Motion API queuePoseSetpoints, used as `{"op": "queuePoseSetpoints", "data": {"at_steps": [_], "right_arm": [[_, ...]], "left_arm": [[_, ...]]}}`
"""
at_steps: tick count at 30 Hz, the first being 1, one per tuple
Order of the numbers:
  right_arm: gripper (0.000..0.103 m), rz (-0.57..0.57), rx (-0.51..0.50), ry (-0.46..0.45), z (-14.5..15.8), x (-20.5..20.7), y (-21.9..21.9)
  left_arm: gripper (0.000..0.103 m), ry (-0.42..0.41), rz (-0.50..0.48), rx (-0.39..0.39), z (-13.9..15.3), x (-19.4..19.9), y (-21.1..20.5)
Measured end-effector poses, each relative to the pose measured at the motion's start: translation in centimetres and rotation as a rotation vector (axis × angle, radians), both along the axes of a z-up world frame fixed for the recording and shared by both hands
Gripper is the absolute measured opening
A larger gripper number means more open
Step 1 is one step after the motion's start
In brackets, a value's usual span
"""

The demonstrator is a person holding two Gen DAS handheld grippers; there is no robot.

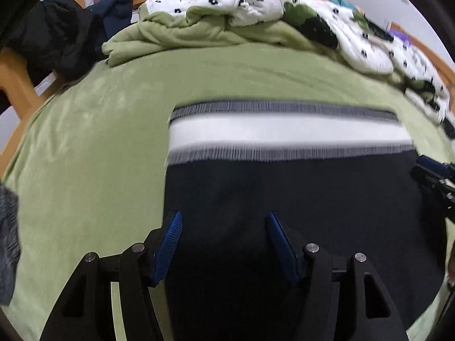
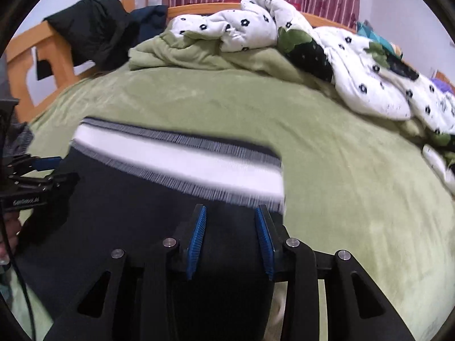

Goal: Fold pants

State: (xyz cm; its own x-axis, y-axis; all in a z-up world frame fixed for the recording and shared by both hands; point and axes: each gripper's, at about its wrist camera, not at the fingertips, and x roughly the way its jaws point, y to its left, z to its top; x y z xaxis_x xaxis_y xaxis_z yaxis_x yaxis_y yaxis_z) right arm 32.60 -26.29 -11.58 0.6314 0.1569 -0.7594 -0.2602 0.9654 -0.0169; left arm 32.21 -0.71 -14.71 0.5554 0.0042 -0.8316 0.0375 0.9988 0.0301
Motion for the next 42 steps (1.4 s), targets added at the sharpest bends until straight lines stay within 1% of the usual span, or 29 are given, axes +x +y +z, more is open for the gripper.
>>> {"op": "queuePoseSetpoints", "data": {"at_steps": [2,4,7,9,10,12,14,15,16,18,19,20,21,22,23,24,25,26,27,28,31,33,34,36,37,39,40,41,42], "right_arm": [[0.036,0.006,-0.012,-0.003,0.0,-2.1,-0.3],[0.036,0.009,-0.003,0.010,0.3,-3.7,-0.5],[0.036,-0.020,0.034,0.115,0.2,-5.8,-1.7],[0.036,-0.041,0.095,0.166,-0.3,-7.0,-2.9],[0.036,-0.043,0.103,0.189,-0.5,-7.4,-3.2],[0.036,-0.051,0.106,0.216,-0.5,-8.0,-3.3],[0.036,-0.055,0.085,0.230,-0.2,-8.6,-3.0],[0.036,-0.052,0.066,0.216,0.4,-9.2,-2.8],[0.035,-0.045,0.064,0.195,0.8,-9.7,-2.7],[0.035,-0.018,0.095,0.133,2.1,-11.1,-2.3],[0.036,-0.008,0.105,0.129,2.2,-11.4,-2.2],[0.036,0.004,0.102,0.136,2.0,-11.5,-1.6],[0.036,0.010,0.052,0.155,1.2,-11.4,-0.8],[0.033,0.009,0.002,0.172,0.5,-11.2,-0.4],[0.024,0.004,-0.079,0.207,-0.9,-10.8,0.2],[0.021,-0.003,-0.137,0.240,-2.2,-10.5,0.6],[0.020,-0.005,-0.172,0.273,-3.4,-10.4,0.8],[0.020,0.001,-0.189,0.291,-4.2,-10.4,0.9],[0.020,0.009,-0.214,0.311,-4.5,-10.5,1.2],[0.020,0.016,-0.229,0.311,-4.5,-10.8,1.3],[0.021,0.054,-0.246,0.266,-2.8,-12.1,1.6],[0.022,0.056,-0.202,0.229,-1.0,-13.0,1.0],[0.022,0.048,-0.156,0.204,0.4,-13.5,0.4],[0.022,0.002,-0.090,0.165,3.0,-14.3,-0.5],[0.025,-0.024,-0.061,0.145,4.2,-14.7,-0.6],[0.030,-0.083,-0.032,0.095,6.5,-15.5,-0.4],[0.038,-0.111,-0.012,0.068,7.9,-16.0,-0.3],[0.047,-0.139,0.024,0.038,9.3,-17.0,-0.2],[0.050,-0.161,0.064,0.008,10.5,-18.3,0.1]], "left_arm": [[0.061,-0.005,-0.002,0.000,-0.1,-2.1,0.0],[0.061,0.003,0.011,-0.027,-0.2,-4.4,0.3],[0.061,0.005,0.044,-0.122,-0.2,-8.3,1.2],[0.063,0.006,0.068,-0.142,-0.2,-9.9,1.6],[0.066,0.012,0.075,-0.153,-0.3,-10.8,1.8],[0.067,0.046,0.088,-0.151,-1.1,-12.5,2.2],[0.067,0.061,0.097,-0.195,-1.5,-13.6,2.9],[0.066,0.047,0.105,-0.213,-1.1,-14.4,3.3],[0.066,0.022,0.106,-0.218,-0.6,-15.2,3.6],[0.065,-0.010,0.090,-0.181,0.2,-16.1,3.5],[0.064,-0.012,0.053,-0.137,0.4,-16.6,3.0],[0.064,-0.004,0.014,-0.121,0.2,-16.7,2.6],[0.064,0.000,-0.002,-0.098,-0.4,-16.6,2.1],[0.064,-0.005,0.032,-0.056,-0.9,-16.3,1.8],[0.061,-0.011,0.062,-0.023,-1.3,-16.0,1.7],[0.058,-0.013,0.073,-0.022,-1.8,-15.5,1.7],[0.047,0.004,0.083,-0.070,-2.6,-14.6,1.9],[0.042,0.023,0.091,-0.111,-3.0,-14.1,2.1],[0.041,0.025,0.110,-0.134,-3.1,-13.9,2.3],[0.041,0.024,0.111,-0.132,-3.0,-13.9,2.3],[0.043,0.033,0.079,-0.107,-2.1,-15.1,2.3],[0.043,0.027,0.076,-0.079,-1.1,-15.7,2.8],[0.043,0.016,0.077,-0.068,-0.6,-16.3,3.0],[0.044,-0.017,0.071,-0.055,2.1,-17.1,3.1],[0.044,-0.033,0.070,-0.068,3.5,-17.2,3.0],[0.052,-0.077,0.062,-0.118,6.6,-17.6,2.5],[0.062,-0.105,0.058,-0.147,8.8,-18.0,1.8],[0.066,-0.119,0.054,-0.159,10.1,-18.4,1.1],[0.066,-0.130,0.046,-0.168,11.2,-18.8,0.3]]}}
